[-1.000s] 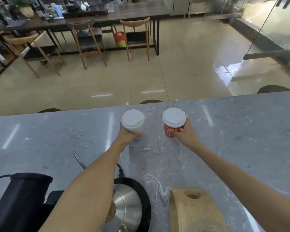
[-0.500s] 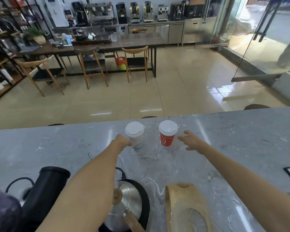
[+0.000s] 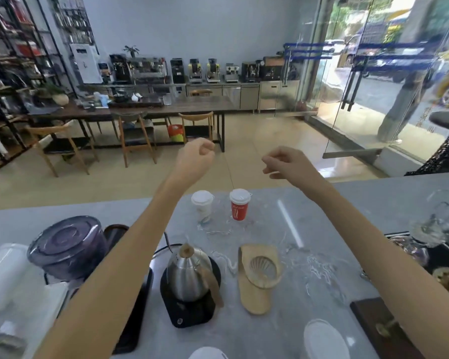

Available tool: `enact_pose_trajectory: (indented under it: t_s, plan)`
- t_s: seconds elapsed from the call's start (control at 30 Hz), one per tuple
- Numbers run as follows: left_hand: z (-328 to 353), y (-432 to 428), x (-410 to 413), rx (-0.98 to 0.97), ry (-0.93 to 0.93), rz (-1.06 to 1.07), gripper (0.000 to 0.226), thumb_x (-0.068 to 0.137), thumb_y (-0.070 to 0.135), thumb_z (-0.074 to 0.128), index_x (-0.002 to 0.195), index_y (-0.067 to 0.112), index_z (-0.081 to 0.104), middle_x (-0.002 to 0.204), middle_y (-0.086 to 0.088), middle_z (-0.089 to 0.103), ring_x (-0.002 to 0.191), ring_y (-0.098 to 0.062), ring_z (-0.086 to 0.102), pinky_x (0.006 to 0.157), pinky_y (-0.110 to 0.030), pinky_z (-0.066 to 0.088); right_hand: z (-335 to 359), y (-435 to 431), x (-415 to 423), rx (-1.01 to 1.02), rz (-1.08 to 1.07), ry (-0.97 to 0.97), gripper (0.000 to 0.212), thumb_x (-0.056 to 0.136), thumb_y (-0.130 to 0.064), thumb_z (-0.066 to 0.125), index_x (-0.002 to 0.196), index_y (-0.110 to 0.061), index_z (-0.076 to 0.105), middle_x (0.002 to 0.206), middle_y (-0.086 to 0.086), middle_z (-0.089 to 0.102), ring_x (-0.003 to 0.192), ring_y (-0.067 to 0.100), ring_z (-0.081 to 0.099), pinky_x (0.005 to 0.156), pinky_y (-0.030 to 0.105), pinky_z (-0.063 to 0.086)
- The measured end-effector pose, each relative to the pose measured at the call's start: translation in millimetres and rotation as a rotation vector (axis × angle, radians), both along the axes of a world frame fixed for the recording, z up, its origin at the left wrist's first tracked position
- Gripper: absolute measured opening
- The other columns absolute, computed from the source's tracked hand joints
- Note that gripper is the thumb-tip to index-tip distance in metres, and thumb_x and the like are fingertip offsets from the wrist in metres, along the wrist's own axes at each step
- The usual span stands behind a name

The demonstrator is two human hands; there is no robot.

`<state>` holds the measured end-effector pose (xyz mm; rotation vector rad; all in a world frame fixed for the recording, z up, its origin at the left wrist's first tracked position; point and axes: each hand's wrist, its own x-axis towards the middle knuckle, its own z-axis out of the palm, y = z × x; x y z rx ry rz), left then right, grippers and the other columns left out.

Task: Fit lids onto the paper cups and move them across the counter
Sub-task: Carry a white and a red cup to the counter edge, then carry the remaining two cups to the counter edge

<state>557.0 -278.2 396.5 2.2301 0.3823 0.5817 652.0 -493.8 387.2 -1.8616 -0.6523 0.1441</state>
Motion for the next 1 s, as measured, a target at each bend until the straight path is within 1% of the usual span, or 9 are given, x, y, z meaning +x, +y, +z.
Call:
enact_pose_trajectory:
  t_s: [0.2, 0.33, 0.47, 0.53, 0.67, 0.73, 0.83, 0.93, 1.0]
  plan:
    - [-61.5, -66.2, -164.3, -0.166, -0.101, -0.157, 0.015, 0.099, 0.026, 0.056, 0.103, 0.029, 0.070, 0.083, 0.015, 0.073, 0.079, -0.002, 0.069, 0.071, -0.023, 0.055, -54.7, -70.8, -131.3, 0.170, -0.041, 0.013, 0.010, 0.094, -0.023, 0.064, 0.097, -0.018, 0.071, 0.081, -0.003, 0.075, 0.082, 0.016, 0.073, 0.075, 0.024, 0.060]
    - [-146.9, -97.1, -255.7, -0.460, 0.016, -0.185, 0.024, 0.095, 0.019, 0.059, 0.099, 0.042, 0.067, 0.080, 0.008, 0.074, 0.068, -0.006, 0.067, 0.065, -0.020, 0.053, -149.2, -131.9, -213.9, 0.165, -0.188, 0.174, 0.026, 0.097, -0.005, 0.060, 0.091, -0.025, 0.075, 0.081, 0.002, 0.075, 0.078, 0.017, 0.072, 0.073, 0.026, 0.058]
    - [-227.5, -117.6, -312.0, -0.571, 0.266, -0.160, 0.041, 0.097, 0.007, 0.059, 0.087, 0.046, 0.065, 0.076, 0.003, 0.074, 0.056, -0.008, 0.062, 0.061, -0.026, 0.051, -236.9, -191.8, -292.4, 0.010, -0.359, 0.374, 0.020, 0.094, -0.008, 0.063, 0.092, -0.024, 0.076, 0.085, 0.006, 0.075, 0.086, 0.030, 0.072, 0.073, 0.032, 0.059]
    - [-252.2, -120.8, -324.8, -0.560, 0.320, -0.145, 0.037, 0.097, 0.010, 0.060, 0.085, 0.044, 0.064, 0.078, 0.005, 0.074, 0.055, -0.005, 0.061, 0.057, -0.024, 0.051, -257.3, -211.8, -321.8, -0.016, -0.386, 0.453, 0.017, 0.093, -0.014, 0.066, 0.094, -0.028, 0.076, 0.088, 0.007, 0.075, 0.087, 0.025, 0.072, 0.071, 0.027, 0.058]
    - [-289.9, -124.7, -336.1, -0.548, 0.257, 0.070, 0.041, 0.089, -0.001, 0.067, 0.100, 0.035, 0.052, 0.098, -0.004, 0.066, 0.079, -0.022, 0.065, 0.057, -0.015, 0.054, -267.3, -237.5, -341.7, -0.043, -0.413, 0.514, 0.017, 0.092, -0.021, 0.069, 0.099, -0.035, 0.074, 0.096, 0.000, 0.072, 0.091, 0.018, 0.072, 0.071, 0.022, 0.055]
    - [-301.6, -122.2, -331.9, -0.497, 0.267, 0.136, 0.061, 0.079, -0.006, 0.077, 0.124, 0.023, 0.047, 0.125, -0.012, 0.053, 0.100, -0.028, 0.054, 0.079, -0.029, 0.056, -269.0, -244.8, -329.6, -0.069, -0.420, 0.485, 0.022, 0.091, -0.022, 0.070, 0.108, -0.035, 0.069, 0.101, 0.000, 0.070, 0.097, 0.020, 0.070, 0.075, 0.026, 0.055]
    - [-315.6, -112.0, -318.1, -0.444, 0.349, 0.088, 0.112, 0.066, 0.003, 0.090, 0.153, 0.017, 0.022, 0.153, -0.008, 0.026, 0.132, -0.024, 0.035, 0.113, -0.050, 0.034, -274.6, -240.0, -291.6, -0.159, -0.410, 0.454, 0.056, 0.086, -0.028, 0.075, 0.135, -0.033, 0.050, 0.124, -0.001, 0.060, 0.109, 0.016, 0.063, 0.083, 0.026, 0.050]
    - [-321.5, -111.4, -301.3, -0.377, 0.297, -0.013, 0.115, 0.066, 0.013, 0.092, 0.153, 0.028, 0.019, 0.152, 0.004, 0.024, 0.144, -0.021, 0.024, 0.118, -0.047, 0.025, -284.1, -222.0, -249.7, -0.196, -0.372, 0.429, 0.097, 0.082, -0.024, 0.079, 0.156, -0.027, 0.016, 0.150, 0.002, 0.036, 0.131, 0.021, 0.043, 0.101, 0.037, 0.044]
    - [-321.7, -117.4, -287.4, -0.405, 0.255, -0.036, 0.107, 0.066, 0.011, 0.092, 0.148, 0.035, 0.028, 0.149, 0.001, 0.029, 0.139, -0.021, 0.032, 0.115, -0.044, 0.030, -291.6, -209.7, -227.3, -0.218, -0.304, 0.313, 0.109, 0.079, -0.023, 0.083, 0.156, -0.029, 0.007, 0.159, -0.007, 0.018, 0.142, 0.014, 0.025, 0.114, 0.036, 0.027]
